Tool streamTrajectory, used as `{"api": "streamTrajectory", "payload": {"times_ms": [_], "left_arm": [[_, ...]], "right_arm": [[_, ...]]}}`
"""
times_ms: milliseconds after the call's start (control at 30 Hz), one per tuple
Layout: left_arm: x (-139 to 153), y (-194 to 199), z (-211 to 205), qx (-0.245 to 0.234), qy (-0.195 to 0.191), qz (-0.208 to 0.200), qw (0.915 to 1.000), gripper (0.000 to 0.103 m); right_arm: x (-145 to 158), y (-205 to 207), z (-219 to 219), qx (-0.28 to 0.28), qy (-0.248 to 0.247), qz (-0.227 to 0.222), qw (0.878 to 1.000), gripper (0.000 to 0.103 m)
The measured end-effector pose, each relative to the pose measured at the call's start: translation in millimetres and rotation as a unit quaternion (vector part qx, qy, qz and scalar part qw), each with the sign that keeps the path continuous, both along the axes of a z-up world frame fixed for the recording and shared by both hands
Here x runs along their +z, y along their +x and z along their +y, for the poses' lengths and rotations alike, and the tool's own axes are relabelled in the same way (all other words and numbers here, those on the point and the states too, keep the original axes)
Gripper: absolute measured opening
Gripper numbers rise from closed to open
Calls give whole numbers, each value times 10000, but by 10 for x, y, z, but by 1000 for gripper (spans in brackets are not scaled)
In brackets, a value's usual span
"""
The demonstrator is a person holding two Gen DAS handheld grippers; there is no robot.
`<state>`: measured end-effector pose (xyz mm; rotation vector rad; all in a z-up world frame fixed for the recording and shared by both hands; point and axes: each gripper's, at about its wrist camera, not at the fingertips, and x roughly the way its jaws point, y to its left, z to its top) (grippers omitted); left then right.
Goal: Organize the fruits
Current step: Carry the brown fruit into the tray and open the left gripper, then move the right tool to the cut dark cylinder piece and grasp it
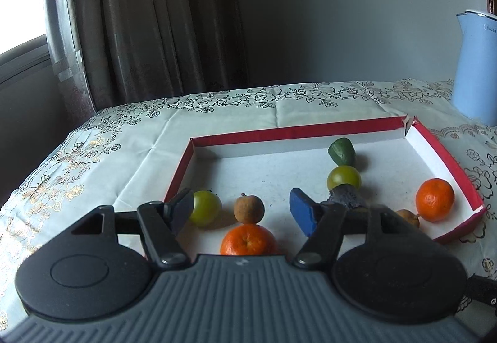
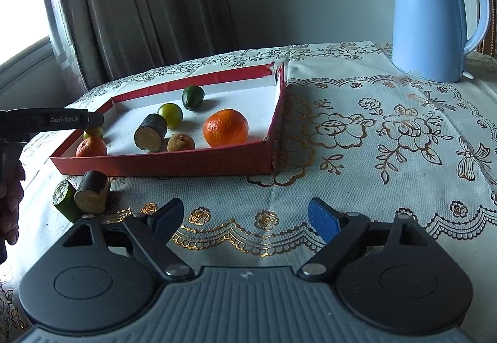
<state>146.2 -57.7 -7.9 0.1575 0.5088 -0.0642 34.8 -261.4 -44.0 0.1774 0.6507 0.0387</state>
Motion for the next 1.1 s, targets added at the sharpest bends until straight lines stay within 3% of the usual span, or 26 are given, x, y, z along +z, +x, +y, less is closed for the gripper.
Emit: {"api": "streamTrajectory", "payload": {"times_ms": [33, 100, 333, 600, 733, 1100], "left_arm": [[0, -34, 8, 3, 44, -68, 10000, 84], [14, -135, 53, -1, 161, -142, 9998, 87], [-3, -711, 625, 368, -186, -302, 9987, 99], [-242, -1063, 1199, 991, -335, -295, 9941, 101], [-268, -1059, 1286, 1050, -590, -278, 9923, 101], [-271, -1083, 1257, 915, -581, -375, 9934, 103]], "right_arm": [[0, 0, -4, 1, 15, -4, 10000, 88], [-2, -1, -8, 2, 22, -5, 10000, 88], [5, -19, 13, 97, 5, -64, 9999, 89], [115, -157, 205, 644, -9, -714, 9954, 89], [188, -134, 461, 936, -32, -699, 9931, 89], [229, 138, 1003, 1433, -363, -564, 9874, 88]]}}
